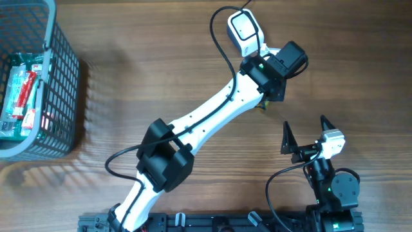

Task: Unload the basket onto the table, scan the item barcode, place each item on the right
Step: 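Carry the bottle with the left gripper and set it near the scanner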

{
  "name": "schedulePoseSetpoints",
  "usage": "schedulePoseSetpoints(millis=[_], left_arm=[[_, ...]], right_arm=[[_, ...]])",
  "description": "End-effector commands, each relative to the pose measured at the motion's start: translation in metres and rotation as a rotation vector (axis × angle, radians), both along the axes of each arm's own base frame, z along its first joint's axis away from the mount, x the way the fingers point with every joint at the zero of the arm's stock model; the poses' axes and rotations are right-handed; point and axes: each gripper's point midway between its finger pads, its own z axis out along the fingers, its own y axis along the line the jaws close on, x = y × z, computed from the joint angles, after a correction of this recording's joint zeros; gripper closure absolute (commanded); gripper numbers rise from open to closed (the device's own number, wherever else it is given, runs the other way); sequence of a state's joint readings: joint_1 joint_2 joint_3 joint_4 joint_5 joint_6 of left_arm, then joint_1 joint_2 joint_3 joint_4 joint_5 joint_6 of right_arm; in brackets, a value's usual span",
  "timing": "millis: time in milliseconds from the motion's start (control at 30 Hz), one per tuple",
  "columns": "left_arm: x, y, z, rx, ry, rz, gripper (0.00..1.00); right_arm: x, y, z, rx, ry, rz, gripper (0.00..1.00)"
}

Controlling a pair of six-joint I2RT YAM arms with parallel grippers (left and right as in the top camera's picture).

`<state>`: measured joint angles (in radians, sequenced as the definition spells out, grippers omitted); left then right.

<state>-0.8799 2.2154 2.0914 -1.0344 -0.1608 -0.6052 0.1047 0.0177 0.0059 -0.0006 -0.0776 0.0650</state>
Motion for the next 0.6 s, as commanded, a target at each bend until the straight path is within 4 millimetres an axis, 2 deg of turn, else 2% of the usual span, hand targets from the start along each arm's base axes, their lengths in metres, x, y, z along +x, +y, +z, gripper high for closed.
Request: schedulePoseSetpoints(millis=[0, 233, 367, 433, 467, 500, 533, 567], left_arm=[[0.008, -0.001, -0.008, -0.003, -0.014, 0.042, 0.82], [0.011, -0.005, -0.028, 0.006, 0.006, 0.068, 0.82], [0.013, -0.007, -0.028, -0.004, -0.001, 0.067, 0.74], [0.012, -0.006, -0.029, 0.000, 0.003, 0.067, 0.58], [0.012, -0.006, -0.029, 0.004, 0.005, 0.067, 0.45], [0.011, -0.005, -0.030, 0.006, 0.008, 0.066, 0.26], [0.010, -0.005, -0.030, 0.009, 0.010, 0.065, 0.16], [0.009, -0.005, -0.030, 0.008, 0.010, 0.063, 0.12]], right_arm=[[0.000, -0.003, 0.001, -0.010, -0.007, -0.013, 0.00], [0.000, -0.003, 0.001, -0.010, -0.007, -0.013, 0.00], [0.000, -0.003, 0.001, -0.010, -0.007, -0.013, 0.00], [0.000, -0.003, 0.001, -0.010, -0.006, -0.013, 0.00], [0.000, -0.003, 0.001, -0.010, -0.007, -0.013, 0.00], [0.000, -0.003, 0.001, -0.010, -0.007, -0.013, 0.00], [0.000, -0.003, 0.001, -0.010, -0.006, -0.013, 0.00], [0.000, -0.003, 0.001, -0.010, -0.007, -0.013, 0.00]])
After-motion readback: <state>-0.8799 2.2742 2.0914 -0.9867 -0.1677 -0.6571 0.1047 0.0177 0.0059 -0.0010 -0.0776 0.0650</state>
